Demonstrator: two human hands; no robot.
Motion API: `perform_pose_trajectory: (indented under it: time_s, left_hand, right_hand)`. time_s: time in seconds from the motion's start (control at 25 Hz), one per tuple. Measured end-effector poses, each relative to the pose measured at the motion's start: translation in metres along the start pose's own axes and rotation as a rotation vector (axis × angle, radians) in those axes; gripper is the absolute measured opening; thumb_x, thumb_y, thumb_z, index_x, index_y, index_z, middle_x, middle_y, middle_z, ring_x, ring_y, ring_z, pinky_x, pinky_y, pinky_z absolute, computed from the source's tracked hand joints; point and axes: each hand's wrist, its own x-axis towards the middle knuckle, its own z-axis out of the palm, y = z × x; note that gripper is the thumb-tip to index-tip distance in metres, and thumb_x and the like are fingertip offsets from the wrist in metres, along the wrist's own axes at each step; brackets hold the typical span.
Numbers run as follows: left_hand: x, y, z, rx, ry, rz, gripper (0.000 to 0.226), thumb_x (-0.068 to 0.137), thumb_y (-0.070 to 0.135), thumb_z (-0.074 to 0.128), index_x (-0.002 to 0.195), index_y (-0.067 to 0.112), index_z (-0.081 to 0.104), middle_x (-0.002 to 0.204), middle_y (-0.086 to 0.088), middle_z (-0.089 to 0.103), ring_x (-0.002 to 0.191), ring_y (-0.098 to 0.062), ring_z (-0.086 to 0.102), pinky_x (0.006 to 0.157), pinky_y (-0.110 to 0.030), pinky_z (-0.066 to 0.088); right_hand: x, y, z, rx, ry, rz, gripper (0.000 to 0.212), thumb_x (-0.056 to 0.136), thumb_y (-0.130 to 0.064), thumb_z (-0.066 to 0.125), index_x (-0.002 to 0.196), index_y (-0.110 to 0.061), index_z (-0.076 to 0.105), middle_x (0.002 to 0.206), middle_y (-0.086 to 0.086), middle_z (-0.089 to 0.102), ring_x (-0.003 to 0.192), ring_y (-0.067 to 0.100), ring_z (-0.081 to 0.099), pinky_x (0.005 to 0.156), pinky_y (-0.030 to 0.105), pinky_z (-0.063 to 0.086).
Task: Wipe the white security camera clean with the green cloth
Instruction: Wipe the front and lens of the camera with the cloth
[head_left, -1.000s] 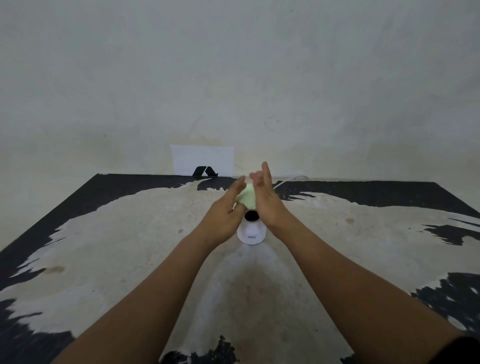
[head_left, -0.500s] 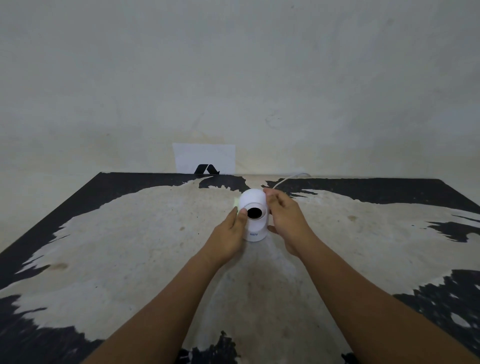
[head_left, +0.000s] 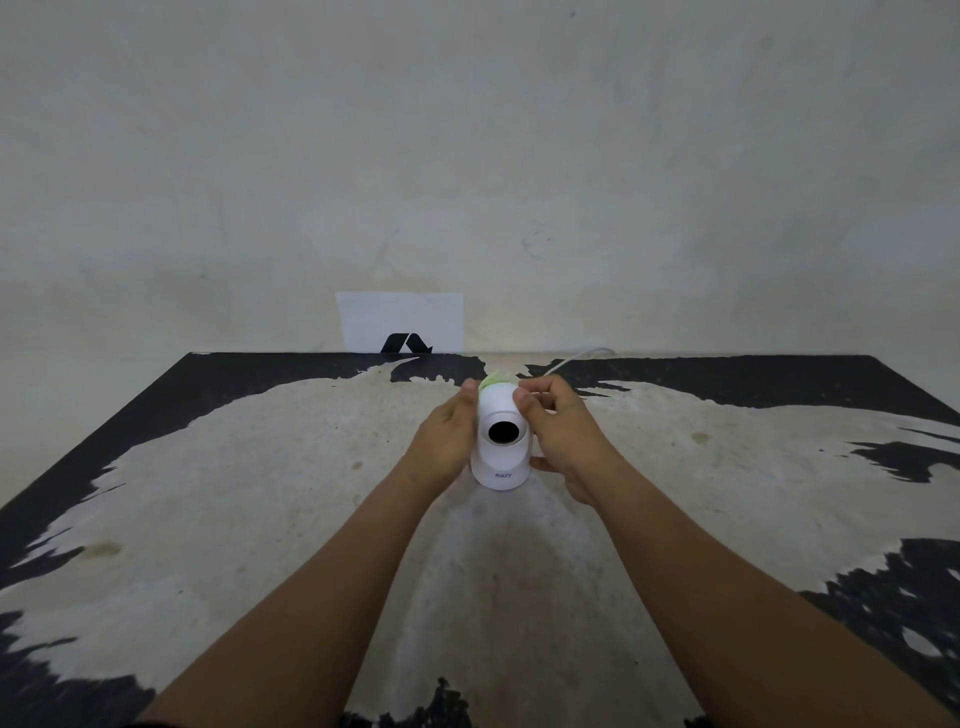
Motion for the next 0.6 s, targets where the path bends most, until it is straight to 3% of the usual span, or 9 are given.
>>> perform_pose_trajectory:
  time_s: [0.12,0.24,0.36,0.48,0.6]
  left_hand:
    - [-0.011,-0.018,0.007,0.077,0.058,0.003,0.05,0.097,0.048,0.028,0.092,0.014,0.064,0.088,-0.003,0.065,0.083,-0.017,0.057,0.073,-0.031,0.041]
    - [-0.023,-0.028,0.012,0.272,0.16,0.035,0.038,0.097,0.031,0.039,0.067,0.012,0.053,0.064,-0.002,0.055,0.062,-0.019,0.047,0.055,-0.029,0.034]
    - [-0.03,-0.033,0.016,0.364,0.223,0.051,0.03,0.094,0.021,0.044,0.075,0.004,0.059,0.066,-0.003,0.057,0.057,-0.012,0.046,0.05,-0.022,0.031]
    - [-0.042,-0.031,0.024,0.345,0.198,0.067,0.026,0.095,0.021,0.045,0.077,0.009,0.061,0.065,0.0,0.057,0.059,-0.014,0.05,0.052,-0.021,0.035]
    - [-0.053,-0.028,0.031,0.181,0.113,0.097,0.029,0.093,0.02,0.046,0.077,0.004,0.065,0.074,-0.019,0.065,0.069,-0.033,0.061,0.064,-0.041,0.051]
  right_hand:
    - [0.001,0.002,0.002,-0.028,0.011,-0.029,0.018,0.093,-0.037,0.052,0.109,-0.028,0.055,0.103,-0.012,0.055,0.093,0.01,0.055,0.09,0.051,0.053]
    - [0.002,0.002,0.002,-0.068,-0.016,-0.047,0.016,0.094,-0.038,0.049,0.108,-0.032,0.052,0.102,-0.013,0.054,0.096,0.013,0.054,0.093,0.053,0.051]
    - [0.002,0.001,0.0,-0.078,-0.033,-0.032,0.017,0.094,-0.039,0.048,0.11,-0.032,0.05,0.102,-0.012,0.053,0.101,0.018,0.054,0.093,0.054,0.051]
    - [0.001,0.002,0.001,-0.067,-0.011,-0.036,0.016,0.094,-0.039,0.048,0.108,-0.032,0.051,0.1,-0.015,0.053,0.102,0.019,0.055,0.093,0.054,0.05]
    - [0.0,0.004,0.0,-0.053,-0.015,-0.061,0.014,0.094,-0.038,0.049,0.107,-0.033,0.053,0.104,-0.012,0.055,0.103,0.017,0.056,0.092,0.048,0.051]
